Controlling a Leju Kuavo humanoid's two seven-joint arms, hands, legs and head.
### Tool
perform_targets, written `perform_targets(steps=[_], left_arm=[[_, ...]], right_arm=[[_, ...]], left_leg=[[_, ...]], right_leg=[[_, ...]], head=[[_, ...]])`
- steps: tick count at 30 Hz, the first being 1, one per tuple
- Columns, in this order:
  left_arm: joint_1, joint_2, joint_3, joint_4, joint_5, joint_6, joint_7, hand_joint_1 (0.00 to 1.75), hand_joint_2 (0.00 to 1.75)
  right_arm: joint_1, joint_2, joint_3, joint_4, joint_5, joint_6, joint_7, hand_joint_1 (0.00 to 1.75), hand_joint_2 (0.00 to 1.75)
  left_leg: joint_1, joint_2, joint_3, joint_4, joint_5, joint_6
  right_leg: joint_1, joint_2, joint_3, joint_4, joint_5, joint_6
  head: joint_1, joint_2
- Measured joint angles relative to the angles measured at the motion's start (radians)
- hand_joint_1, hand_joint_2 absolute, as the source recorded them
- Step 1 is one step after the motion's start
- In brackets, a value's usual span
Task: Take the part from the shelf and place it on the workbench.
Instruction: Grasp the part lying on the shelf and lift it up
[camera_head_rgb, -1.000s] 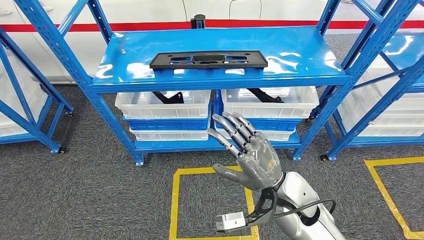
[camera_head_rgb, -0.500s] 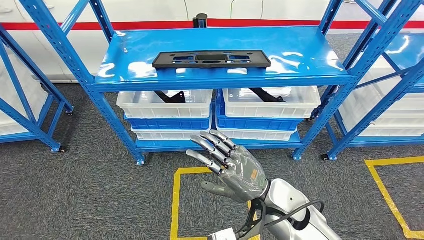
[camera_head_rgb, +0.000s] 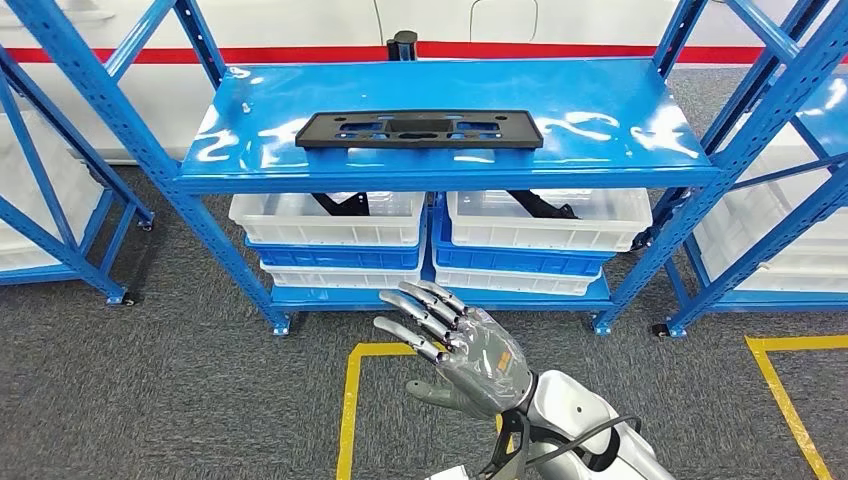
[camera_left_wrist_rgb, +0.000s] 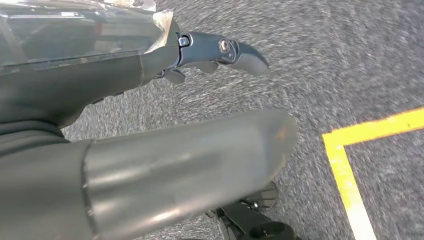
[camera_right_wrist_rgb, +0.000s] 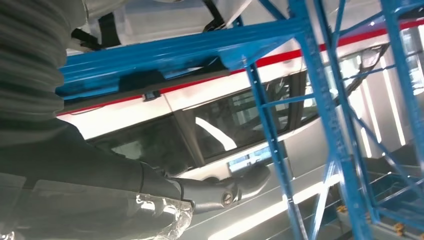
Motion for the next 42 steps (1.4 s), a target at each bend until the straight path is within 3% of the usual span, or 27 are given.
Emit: perform_targets(steps=[1, 3, 5, 7, 8, 9, 11, 12, 13, 15, 17, 19, 21, 22, 23, 24, 26, 27, 28, 31, 34, 36, 37, 38, 39, 41, 42], left_arm=[[-0.002, -0.001, 0.001, 0.000, 0.000, -0.001, -0.002, 0.00, 0.00], [-0.004, -0.002, 0.002, 0.000, 0.000, -0.002, -0.003, 0.00, 0.00], [0.000, -0.003, 0.003, 0.000, 0.001, -0.003, -0.003, 0.00, 0.00], [0.006, -0.003, 0.004, 0.002, 0.002, -0.003, -0.003, 0.00, 0.00], [0.008, -0.003, 0.005, 0.003, 0.002, -0.003, -0.003, 0.00, 0.00], [0.008, -0.003, 0.005, 0.004, 0.002, -0.003, -0.003, 0.00, 0.00], [0.011, 0.001, 0.006, 0.006, 0.002, -0.004, -0.003, 0.00, 0.00], [0.012, 0.003, 0.007, 0.007, 0.002, -0.004, -0.003, 0.00, 0.00], [0.014, 0.006, 0.008, 0.008, 0.003, -0.004, -0.003, 0.00, 0.00], [0.013, 0.005, 0.009, 0.008, 0.003, -0.005, -0.003, 0.00, 0.00], [0.012, 0.003, 0.009, 0.007, 0.004, -0.005, -0.003, 0.00, 0.00], [0.010, 0.001, 0.009, 0.007, 0.004, -0.007, -0.003, 0.00, 0.00], [0.009, -0.001, 0.009, 0.007, 0.004, -0.009, -0.003, 0.00, 0.00], [0.010, -0.003, 0.009, 0.007, 0.004, -0.010, -0.003, 0.00, 0.00], [0.010, -0.004, 0.009, 0.007, 0.004, -0.010, -0.003, 0.00, 0.00], [0.011, -0.005, 0.009, 0.007, 0.004, -0.010, -0.003, 0.00, 0.00], [0.011, -0.006, 0.009, 0.007, 0.003, -0.010, -0.003, 0.00, 0.00], [0.011, -0.006, 0.009, 0.007, 0.002, -0.011, -0.002, 0.00, 0.00], [0.010, -0.006, 0.009, 0.008, 0.000, -0.011, -0.002, 0.00, 0.00], [0.004, -0.006, 0.009, 0.007, -0.003, -0.012, -0.001, 0.00, 0.00], [-0.006, -0.009, 0.009, 0.007, -0.004, -0.012, -0.001, 0.00, 0.00], [-0.005, -0.011, 0.008, 0.007, -0.004, -0.012, 0.000, 0.00, 0.00], [-0.003, -0.011, 0.008, 0.008, -0.004, -0.012, 0.000, 0.00, 0.00], [0.000, -0.011, 0.008, 0.008, -0.004, -0.012, 0.001, 0.00, 0.00], [0.002, -0.011, 0.008, 0.008, -0.004, -0.012, 0.001, 0.00, 0.00], [0.004, -0.010, 0.008, 0.008, -0.004, -0.012, 0.001, 0.00, 0.00], [0.004, -0.010, 0.008, 0.008, -0.004, -0.012, 0.001, 0.00, 0.00]], right_arm=[[-0.001, 0.000, 0.000, 0.000, 0.000, -0.001, 0.001, 0.00, 1.75], [-0.004, 0.002, 0.002, 0.000, 0.000, -0.003, 0.003, 0.00, 1.75], [-0.005, 0.003, 0.006, 0.001, 0.000, -0.004, 0.007, 0.00, 1.75], [-0.005, 0.003, 0.009, 0.003, 0.000, -0.004, 0.010, 0.00, 1.75], [-0.005, 0.003, 0.010, 0.003, 0.000, -0.004, 0.012, 0.00, 1.75], [-0.005, 0.004, 0.012, 0.004, 0.000, -0.004, 0.014, 0.00, 1.75], [-0.004, 0.004, 0.015, 0.006, 0.000, -0.004, 0.018, 0.00, 1.75], [-0.004, 0.005, 0.017, 0.008, 0.000, -0.004, 0.020, 0.00, 1.75], [-0.004, 0.006, 0.018, 0.010, 0.000, -0.005, 0.021, 0.00, 1.75], [-0.007, 0.008, 0.019, 0.010, 0.000, -0.006, 0.022, 0.00, 1.75], [-0.012, 0.009, 0.018, 0.010, -0.001, -0.007, 0.023, 0.00, 1.75], [-0.014, 0.009, 0.019, 0.010, -0.001, -0.007, 0.023, 0.00, 1.75], [-0.014, 0.008, 0.021, 0.011, -0.001, -0.007, 0.023, 0.00, 1.75], [-0.014, 0.008, 0.021, 0.012, -0.001, -0.007, 0.023, 0.00, 1.75], [-0.014, 0.007, 0.022, 0.013, -0.001, -0.007, 0.024, 0.00, 1.75], [-0.013, 0.007, 0.022, 0.014, -0.001, -0.007, 0.026, 0.00, 1.75], [-0.012, 0.007, 0.022, 0.016, -0.001, -0.007, 0.033, 0.00, 1.75], [-0.010, 0.007, 0.022, 0.017, 0.000, -0.006, 0.037, 0.00, 1.75], [-0.008, 0.008, 0.021, 0.018, 0.001, -0.005, 0.040, 0.00, 1.75], [-0.006, 0.011, 0.015, 0.018, 0.003, -0.003, 0.047, 0.00, 1.75], [-0.005, 0.015, 0.013, 0.018, 0.005, -0.003, 0.050, 0.00, 1.75], [0.001, 0.016, 0.013, 0.020, 0.005, -0.003, 0.051, 0.00, 1.75], [0.004, 0.016, 0.013, 0.021, 0.005, -0.003, 0.051, 0.00, 1.75], [0.007, 0.016, 0.013, 0.022, 0.005, -0.003, 0.051, 0.00, 1.75], [0.009, 0.016, 0.013, 0.024, 0.005, -0.002, 0.052, 0.00, 1.75], [0.011, 0.017, 0.013, 0.026, 0.005, 0.001, 0.053, 0.00, 1.75], [0.011, 0.018, 0.013, 0.027, 0.004, 0.004, 0.053, 0.00, 1.75]], left_leg=[[0.003, -0.009, -0.023, 0.044, 0.016, -0.003], [0.005, -0.034, -0.119, 0.180, 0.028, -0.004], [0.001, -0.048, -0.220, 0.287, -0.022, -0.002], [-0.005, -0.050, -0.279, 0.293, -0.066, 0.006], [-0.009, -0.051, -0.289, 0.260, -0.055, 0.015], [-0.017, -0.054, -0.291, 0.207, -0.013, 0.029], [-0.036, -0.072, -0.283, 0.100, 0.110, 0.061], [-0.045, -0.082, -0.275, 0.068, 0.153, 0.072], [-0.051, -0.089, -0.267, 0.051, 0.171, 0.077], [-0.052, -0.090, -0.234, 0.034, 0.161, 0.080], [-0.046, -0.084, -0.190, 0.007, 0.153, 0.086], [-0.039, -0.081, -0.150, -0.014, 0.136, 0.088], [-0.031, -0.081, -0.118, -0.022, 0.112, 0.083], [-0.028, -0.081, -0.102, -0.023, 0.099, 0.079], [-0.024, -0.081, -0.083, -0.023, 0.084, 0.074], [-0.021, -0.081, -0.064, -0.023, 0.068, 0.069], [-0.018, -0.082, -0.029, -0.023, 0.035, 0.058], [-0.019, -0.081, -0.014, -0.024, 0.019, 0.051], [-0.019, -0.080, 0.003, -0.025, 0.008, 0.043], [-0.017, -0.070, 0.028, 0.007, 0.007, 0.024], [-0.013, -0.064, -0.058, 0.153, -0.017, 0.012], [-0.012, -0.063, -0.149, 0.249, -0.079, 0.008], [-0.012, -0.063, -0.182, 0.263, -0.099, 0.008], [-0.011, -0.062, -0.200, 0.247, -0.095, 0.008], [-0.011, -0.061, -0.202, 0.201, -0.061, 0.010], [-0.014, -0.056, -0.182, 0.084, 0.041, 0.019], [-0.017, -0.055, -0.173, 0.047, 0.068, 0.025]], right_leg=[[-0.002, 0.004, 0.012, -0.003, -0.006, -0.009], [-0.002, 0.012, 0.038, -0.012, -0.022, -0.028], [0.003, 0.022, 0.065, -0.017, -0.043, -0.043], [0.011, 0.036, 0.098, -0.018, -0.069, -0.049], [0.016, 0.041, 0.116, -0.018, -0.082, -0.050], [0.020, 0.045, 0.135, -0.018, -0.096, -0.051], [0.026, 0.054, 0.161, -0.021, -0.124, -0.050], [0.028, 0.058, 0.170, -0.025, -0.137, -0.047], [0.029, 0.062, 0.180, -0.025, -0.142, -0.042], [0.032, 0.066, 0.197, -0.018, -0.133, -0.023], [0.032, 0.055, 0.172, 0.051, -0.107, -0.004], [0.027, 0.037, 0.083, 0.173, -0.118, -0.002], [0.019, 0.030, -0.008, 0.246, -0.177, -0.009], [0.014, 0.029, -0.033, 0.243, -0.201, -0.007], [0.009, 0.027, -0.045, 0.212, -0.204, 0.000], [0.004, 0.024, -0.047, 0.159, -0.179, 0.017], [-0.005, 0.009, -0.033, 0.039, -0.069, 0.053], [-0.004, 0.000, -0.022, 0.003, -0.025, 0.057], [-0.002, -0.005, -0.011, -0.015, 0.001, 0.048], [-0.002, 0.002, 0.029, -0.025, 0.009, -0.006], [-0.005, 0.007, 0.058, -0.028, 0.000, -0.033], [-0.003, 0.010, 0.066, -0.029, -0.012, -0.041], [-0.002, 0.012, 0.071, -0.029, -0.018, -0.042], [-0.002, 0.014, 0.077, -0.029, -0.025, -0.041], [-0.002, 0.016, 0.084, -0.029, -0.032, -0.039], [0.000, 0.016, 0.098, -0.029, -0.046, -0.032], [0.002, 0.017, 0.104, -0.029, -0.052, -0.026]], head=[[0.000, 0.000], [-0.003, 0.000], [-0.005, 0.000], [-0.005, 0.000], [-0.006, 0.000], [-0.006, 0.000], [-0.005, 0.000], [-0.003, 0.000], [-0.003, 0.000], [-0.004, 0.000], [-0.005, 0.000], [-0.003, 0.000], [-0.003, 0.000], [-0.002, 0.000], [-0.003, 0.000], [-0.002, 0.000], [0.000, 0.000], [0.002, 0.000], [0.002, 0.000], [0.001, 0.000], [-0.006, 0.000], [-0.008, 0.000], [-0.009, 0.000], [-0.009, 0.000], [-0.009, 0.000], [-0.008, 0.000], [-0.008, 0.000]])
